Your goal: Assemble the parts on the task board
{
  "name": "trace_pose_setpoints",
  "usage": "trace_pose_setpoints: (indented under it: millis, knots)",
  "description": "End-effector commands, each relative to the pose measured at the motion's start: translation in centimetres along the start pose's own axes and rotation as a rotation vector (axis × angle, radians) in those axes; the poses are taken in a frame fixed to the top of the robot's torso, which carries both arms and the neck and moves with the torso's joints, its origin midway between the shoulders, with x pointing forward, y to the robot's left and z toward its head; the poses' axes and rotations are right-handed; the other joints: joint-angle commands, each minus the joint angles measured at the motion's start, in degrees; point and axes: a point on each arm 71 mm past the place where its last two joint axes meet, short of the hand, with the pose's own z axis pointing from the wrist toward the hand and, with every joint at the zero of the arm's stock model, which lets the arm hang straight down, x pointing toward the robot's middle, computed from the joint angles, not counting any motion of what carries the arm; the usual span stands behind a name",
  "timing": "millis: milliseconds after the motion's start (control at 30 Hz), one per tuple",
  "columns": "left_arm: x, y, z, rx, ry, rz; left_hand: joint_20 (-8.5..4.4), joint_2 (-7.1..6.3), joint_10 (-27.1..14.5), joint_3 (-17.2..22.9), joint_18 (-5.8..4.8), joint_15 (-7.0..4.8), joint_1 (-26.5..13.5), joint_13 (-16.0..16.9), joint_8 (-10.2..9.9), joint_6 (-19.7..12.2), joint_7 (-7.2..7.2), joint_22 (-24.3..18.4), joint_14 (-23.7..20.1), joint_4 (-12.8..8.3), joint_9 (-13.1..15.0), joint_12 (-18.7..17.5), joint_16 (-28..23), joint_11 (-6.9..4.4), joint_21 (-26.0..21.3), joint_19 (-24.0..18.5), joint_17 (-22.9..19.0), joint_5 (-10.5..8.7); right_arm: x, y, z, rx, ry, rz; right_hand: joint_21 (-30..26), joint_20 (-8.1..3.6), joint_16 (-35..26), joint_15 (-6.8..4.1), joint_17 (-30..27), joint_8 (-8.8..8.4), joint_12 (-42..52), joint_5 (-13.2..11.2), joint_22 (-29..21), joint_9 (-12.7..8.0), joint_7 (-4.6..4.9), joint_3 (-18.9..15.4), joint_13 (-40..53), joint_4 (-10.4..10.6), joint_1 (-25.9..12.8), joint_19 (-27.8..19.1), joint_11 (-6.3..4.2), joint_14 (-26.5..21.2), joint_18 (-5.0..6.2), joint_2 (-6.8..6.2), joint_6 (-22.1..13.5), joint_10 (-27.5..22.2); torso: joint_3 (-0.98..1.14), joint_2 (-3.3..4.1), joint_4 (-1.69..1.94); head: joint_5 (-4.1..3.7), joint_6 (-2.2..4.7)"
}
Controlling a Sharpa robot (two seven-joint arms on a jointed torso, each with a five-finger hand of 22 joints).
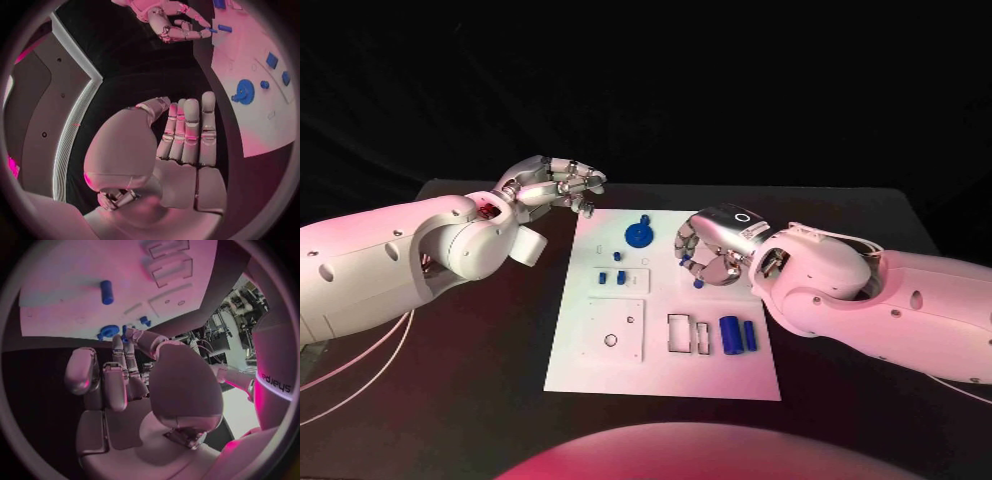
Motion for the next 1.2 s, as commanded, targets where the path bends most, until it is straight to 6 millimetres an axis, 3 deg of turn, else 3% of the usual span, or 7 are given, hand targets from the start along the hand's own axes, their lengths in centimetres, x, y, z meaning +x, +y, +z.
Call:
trace_pose_setpoints:
  millis: [33, 67, 267, 500, 733, 1200]
  knots:
    - [0.4, -0.1, 0.2, 0.004, 0.024, -0.011, 0.05, -0.04, -0.4, -0.3, 0.56, -0.28, -0.4, 0.0, 0.2, -0.4, 0.07, -0.1, 0.0, 0.2, 0.1, 0.2, -0.4, -0.01, -0.3, 0.1, -0.1, -0.07, 0.1, 1.6, 0.6, -0.047, 0.002, 0.005, 0.1, -0.16, 0.1, -0.46, 0.5, 0.16, 0.0, -0.2, 0.6, 0.1, -0.05, 0.1, 0.1, -0.1, -0.4, 0.0, -0.90, 3.0, -1.01, 0.22, 0.3, 1.1, 0.04, 0.04, 0.09, 0.41, -0.03]
    - [0.4, -0.1, 0.3, 0.004, 0.025, -0.011, 0.05, -0.03, -0.5, -0.2, 0.56, -0.26, -0.4, 0.0, 0.3, -0.4, 0.08, -0.1, 0.0, 0.2, 0.1, 0.2, -0.4, 0.01, -0.3, 0.1, -0.1, -0.04, 0.2, 2.1, 0.8, -0.059, 0.004, 0.007, 0.1, -0.16, 0.2, -0.46, 0.5, 0.16, 0.0, -0.2, 0.6, 0.1, -0.05, 0.1, 0.1, -0.1, -0.4, 0.0, -0.90, 3.0, -1.00, 0.23, 0.3, 1.1, 0.04, 0.04, 0.09, 0.41, -0.03]
    - [0.7, 0.0, 0.5, 0.004, 0.032, -0.014, 0.05, -0.03, -0.5, -0.2, 0.56, -0.26, -0.4, 0.0, 0.3, -0.4, 0.08, -0.1, 0.0, 0.2, 0.1, 0.2, -0.4, 0.01, -0.3, 0.1, -0.1, -0.04, 1.5, 4.2, 1.7, -0.108, 0.026, 0.028, -0.1, -0.16, 0.1, -0.45, 0.5, 0.14, 0.0, -0.2, 0.5, 0.1, -0.04, 0.2, 0.1, 0.0, -0.5, 0.0, -0.88, 3.0, -0.97, 0.26, 0.2, 1.1, 0.02, 0.12, 0.11, 2.58, -0.32]
    - [1.2, 0.0, 1.0, 0.005, 0.042, -0.017, 0.07, -0.02, -0.5, -0.2, 0.55, -0.24, -0.4, -0.1, 0.3, -0.4, 0.08, -0.1, 0.0, 0.2, 0.2, 0.2, -0.4, 0.03, -0.3, 0.1, -0.1, 0.00, 4.1, 6.1, 2.2, -0.144, 0.078, 0.074, -0.3, -0.16, 0.0, -0.44, 0.3, 0.08, -0.1, -0.2, 0.4, 0.1, 0.00, 0.2, 0.1, 0.0, -0.5, -0.1, -0.85, 3.0, -0.92, 0.31, 0.1, 1.0, -0.09, 0.12, 0.18, 4.73, -1.27]
    - [1.6, 0.0, 1.3, 0.007, 0.052, -0.019, 0.07, -0.02, -0.5, -0.2, 0.55, -0.24, -0.4, -0.1, 0.3, -0.4, 0.08, -0.1, 0.0, 0.2, 0.2, 0.2, -0.4, 0.03, -0.3, 0.1, -0.1, 0.00, 5.5, 6.7, 2.3, -0.150, 0.109, 0.096, -0.4, -0.16, 0.0, -0.42, 0.2, 0.04, -0.2, -0.2, 0.3, 0.2, 0.02, 0.2, 0.1, 0.0, -0.5, -0.2, -0.83, 3.0, -0.91, 0.36, 0.0, 0.9, -0.16, 0.11, 0.17, 5.81, -1.45]
    - [1.9, 0.0, 1.6, 0.005, 0.062, -0.022, 0.09, 0.01, -0.6, -0.3, 0.54, -0.22, -0.5, -0.1, 0.4, -0.4, 0.09, -0.1, -0.1, 0.2, 0.2, 0.2, -0.4, 0.06, -0.4, 0.1, -0.1, 0.02, 7.3, 7.0, 2.4, -0.147, 0.142, 0.111, -0.5, -0.15, 0.0, -0.41, 0.2, -0.01, -0.3, -0.1, 0.3, 0.2, 0.04, 0.3, 0.2, 0.0, -0.5, -0.2, -0.81, 3.0, -0.89, 0.39, -0.2, 0.9, -0.06, 0.08, 0.10, 8.06, -1.45]
